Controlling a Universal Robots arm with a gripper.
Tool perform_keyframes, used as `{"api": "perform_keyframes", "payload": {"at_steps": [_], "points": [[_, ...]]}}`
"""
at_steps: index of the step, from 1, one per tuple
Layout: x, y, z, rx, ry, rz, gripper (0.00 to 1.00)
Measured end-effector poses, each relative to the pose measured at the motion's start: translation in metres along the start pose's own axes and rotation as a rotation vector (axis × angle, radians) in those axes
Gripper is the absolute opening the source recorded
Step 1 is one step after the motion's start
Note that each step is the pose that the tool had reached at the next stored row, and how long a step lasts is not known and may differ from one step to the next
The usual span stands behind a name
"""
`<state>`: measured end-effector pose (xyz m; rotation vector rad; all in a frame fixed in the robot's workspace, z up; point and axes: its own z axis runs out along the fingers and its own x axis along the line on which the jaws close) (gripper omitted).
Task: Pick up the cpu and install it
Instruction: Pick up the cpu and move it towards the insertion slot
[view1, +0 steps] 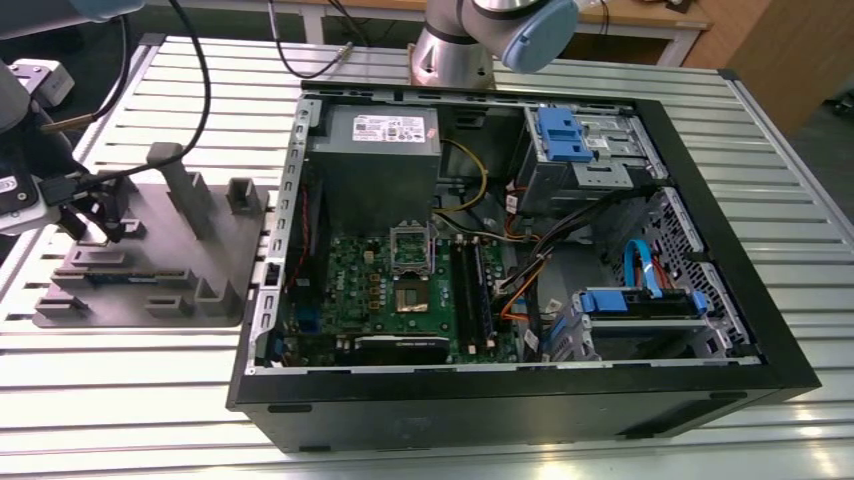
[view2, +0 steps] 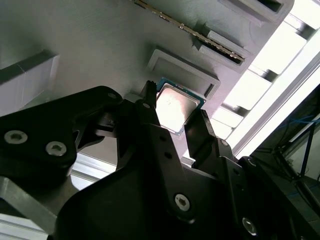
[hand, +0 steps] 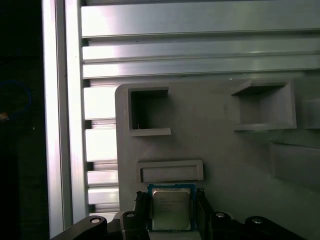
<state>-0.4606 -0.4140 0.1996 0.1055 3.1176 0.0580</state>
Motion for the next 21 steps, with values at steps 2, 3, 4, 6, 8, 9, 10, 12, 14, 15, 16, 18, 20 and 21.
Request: {"api": "perform_keyframes", "payload": {"at_steps": [2, 3, 4, 6, 8, 9, 10, 12, 14, 15, 16, 18, 20, 21], "points": [[0.0000, 0.0000, -0.0001, 0.0001, 0.0000, 0.001, 0.47], [0.0000, 0.0000, -0.0001, 0.0000, -0.0001, 0.002, 0.47], [0.0000, 0.0000, 0.0000, 0.0001, -0.0001, 0.003, 0.47], [0.0000, 0.0000, -0.0001, 0.0001, -0.0001, 0.004, 0.47], [0.0000, 0.0000, -0.0001, 0.0001, -0.0002, 0.006, 0.47], [0.0000, 0.0000, -0.0001, 0.0001, -0.0002, 0.006, 0.47], [0.0000, 0.0000, -0.0001, 0.0002, -0.0002, 0.007, 0.47], [0.0000, 0.0000, -0.0001, 0.0002, -0.0003, 0.009, 0.47], [0.0000, 0.0000, -0.0001, 0.0002, -0.0003, 0.010, 0.47], [0.0000, 0.0000, -0.0001, 0.0002, -0.0004, 0.011, 0.47], [0.0000, 0.0000, -0.0002, 0.0006, -0.0010, 0.027, 0.47], [0.0000, 0.0000, -0.0002, 0.0009, -0.0015, 0.040, 0.47], [0.0000, 0.0000, -0.0002, 0.0008, -0.0016, 0.041, 0.47], [0.0000, 0.0000, -0.0003, 0.0009, -0.0015, 0.041, 0.47]]}}
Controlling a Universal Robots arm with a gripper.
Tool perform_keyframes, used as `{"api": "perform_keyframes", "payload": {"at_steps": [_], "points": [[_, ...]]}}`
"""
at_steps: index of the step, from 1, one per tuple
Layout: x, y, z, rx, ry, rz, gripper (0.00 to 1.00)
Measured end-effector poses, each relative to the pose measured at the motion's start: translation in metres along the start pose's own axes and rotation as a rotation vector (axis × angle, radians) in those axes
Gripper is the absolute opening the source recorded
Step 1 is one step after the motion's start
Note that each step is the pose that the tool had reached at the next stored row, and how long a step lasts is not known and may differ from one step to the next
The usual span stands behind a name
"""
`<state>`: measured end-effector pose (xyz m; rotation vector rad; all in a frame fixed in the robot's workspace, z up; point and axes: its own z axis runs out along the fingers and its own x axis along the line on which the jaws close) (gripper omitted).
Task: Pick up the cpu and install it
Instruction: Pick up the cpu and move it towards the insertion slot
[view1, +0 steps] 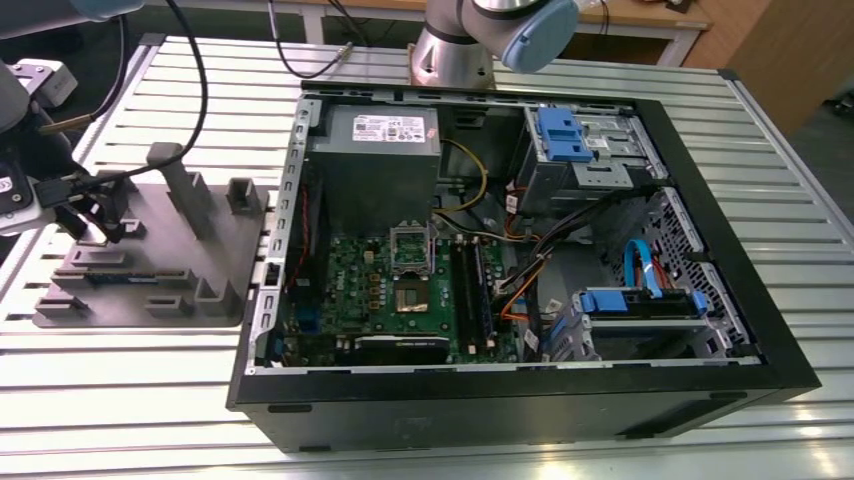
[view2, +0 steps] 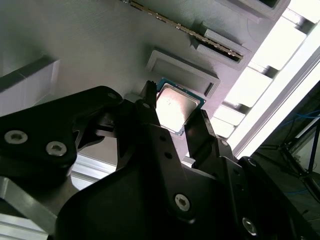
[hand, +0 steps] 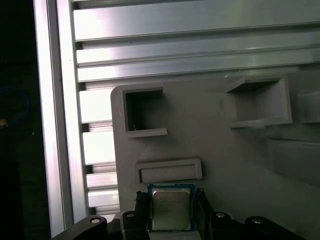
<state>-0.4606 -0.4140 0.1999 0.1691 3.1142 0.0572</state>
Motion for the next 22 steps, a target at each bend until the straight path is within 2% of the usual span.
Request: {"api": "perform_keyframes", "payload": {"at_steps": [19, 22], "points": [[0.0000, 0.0001, -0.0015, 0.0005, -0.0002, 0.004, 0.47], [-0.0001, 0.0001, -0.0042, 0.0006, -0.0002, 0.004, 0.47]]}}
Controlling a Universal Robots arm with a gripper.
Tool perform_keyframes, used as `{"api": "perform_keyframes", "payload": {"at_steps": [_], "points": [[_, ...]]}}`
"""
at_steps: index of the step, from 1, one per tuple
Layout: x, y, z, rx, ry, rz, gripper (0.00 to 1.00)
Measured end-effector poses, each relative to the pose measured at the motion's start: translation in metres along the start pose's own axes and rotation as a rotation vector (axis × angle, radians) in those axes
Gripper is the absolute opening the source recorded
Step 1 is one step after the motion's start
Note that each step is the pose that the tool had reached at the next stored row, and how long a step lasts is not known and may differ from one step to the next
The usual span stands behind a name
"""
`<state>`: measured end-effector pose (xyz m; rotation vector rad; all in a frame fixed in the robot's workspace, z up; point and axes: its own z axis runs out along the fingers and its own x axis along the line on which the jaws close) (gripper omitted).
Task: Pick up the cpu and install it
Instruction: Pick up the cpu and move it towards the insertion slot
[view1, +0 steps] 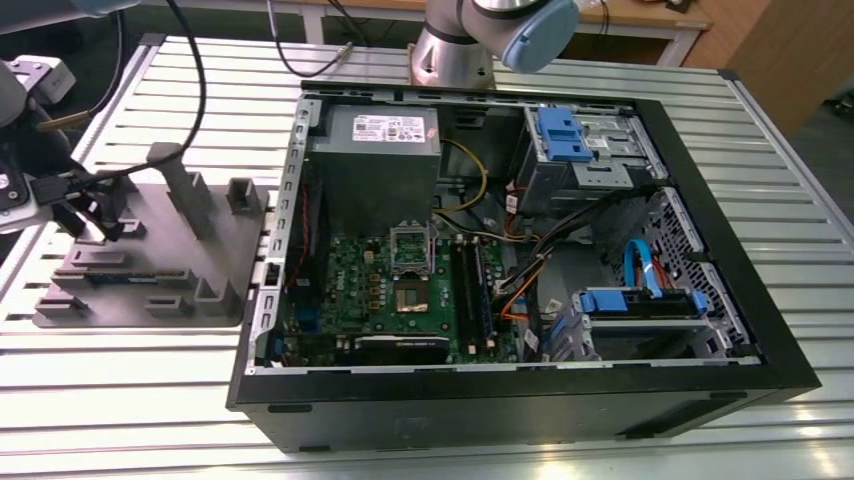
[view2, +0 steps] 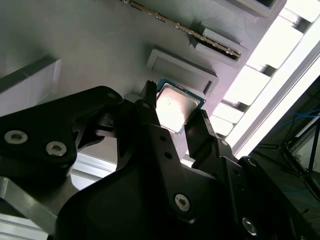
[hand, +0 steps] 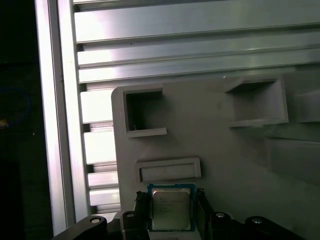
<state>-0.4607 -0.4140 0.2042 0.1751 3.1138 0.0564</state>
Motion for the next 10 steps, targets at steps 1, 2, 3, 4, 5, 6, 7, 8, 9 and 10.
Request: {"api": "perform_keyframes", "payload": {"at_steps": [1, 2, 3, 4, 5, 6, 7, 8, 9, 10], "points": [[0.0000, 0.0001, -0.0014, 0.0001, 0.0001, 0.000, 0.47], [-0.0001, 0.0001, -0.0028, 0.0000, 0.0000, 0.000, 0.47], [-0.0001, 0.0002, -0.0041, 0.0000, -0.0001, 0.000, 0.47], [-0.0001, 0.0002, -0.0055, 0.0000, -0.0001, 0.000, 0.47], [-0.0001, 0.0003, -0.0066, 0.0000, -0.0001, 0.000, 0.47], [-0.0002, 0.0003, -0.0071, 0.0000, -0.0001, 0.000, 0.47], [-0.0002, 0.0003, -0.0070, -0.0002, -0.0003, 0.000, 0.47], [-0.0002, 0.0003, -0.0070, -0.0002, -0.0004, 0.000, 0.47], [-0.0002, 0.0003, -0.0071, -0.0002, -0.0003, 0.000, 0.47], [-0.0002, 0.0003, -0.0072, -0.0001, -0.0002, 0.000, 0.47]]}}
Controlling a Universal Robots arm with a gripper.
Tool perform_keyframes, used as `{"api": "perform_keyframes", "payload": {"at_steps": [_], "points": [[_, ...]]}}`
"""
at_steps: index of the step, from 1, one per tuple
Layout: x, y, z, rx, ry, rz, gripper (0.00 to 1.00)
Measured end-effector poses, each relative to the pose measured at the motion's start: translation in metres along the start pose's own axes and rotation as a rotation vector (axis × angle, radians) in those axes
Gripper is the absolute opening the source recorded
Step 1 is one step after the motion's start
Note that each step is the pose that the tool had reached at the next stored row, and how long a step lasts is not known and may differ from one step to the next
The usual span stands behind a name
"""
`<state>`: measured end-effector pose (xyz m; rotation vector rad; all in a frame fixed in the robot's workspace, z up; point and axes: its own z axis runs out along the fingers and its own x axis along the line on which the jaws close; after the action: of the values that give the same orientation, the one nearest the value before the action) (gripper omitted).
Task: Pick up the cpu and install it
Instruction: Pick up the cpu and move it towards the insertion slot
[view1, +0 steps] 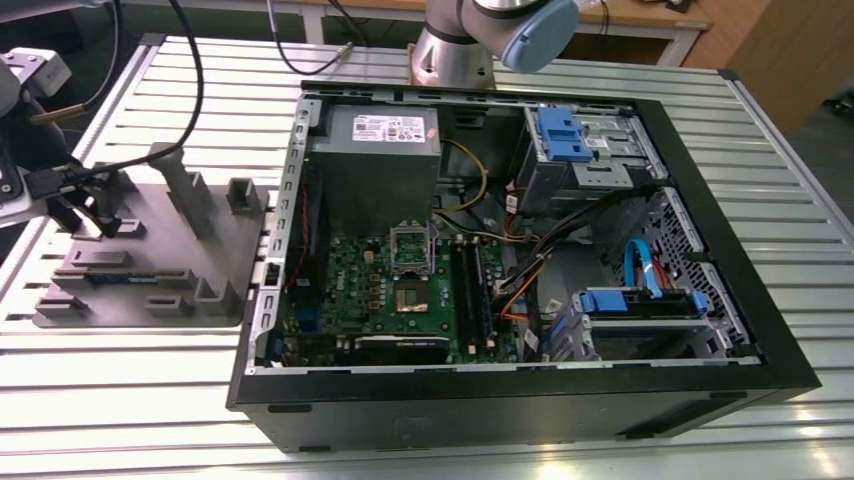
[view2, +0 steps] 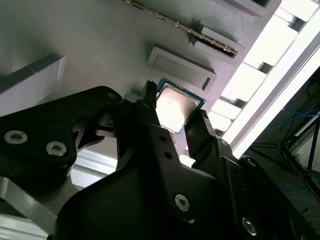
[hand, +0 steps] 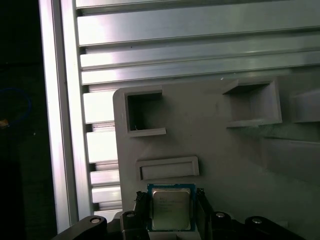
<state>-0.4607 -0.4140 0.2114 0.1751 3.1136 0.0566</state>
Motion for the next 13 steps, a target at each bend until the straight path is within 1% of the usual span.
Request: {"api": "perform_keyframes", "payload": {"at_steps": [13], "points": [[-0.0001, 0.0000, -0.0015, 0.0000, 0.0000, 0.000, 0.47]]}}
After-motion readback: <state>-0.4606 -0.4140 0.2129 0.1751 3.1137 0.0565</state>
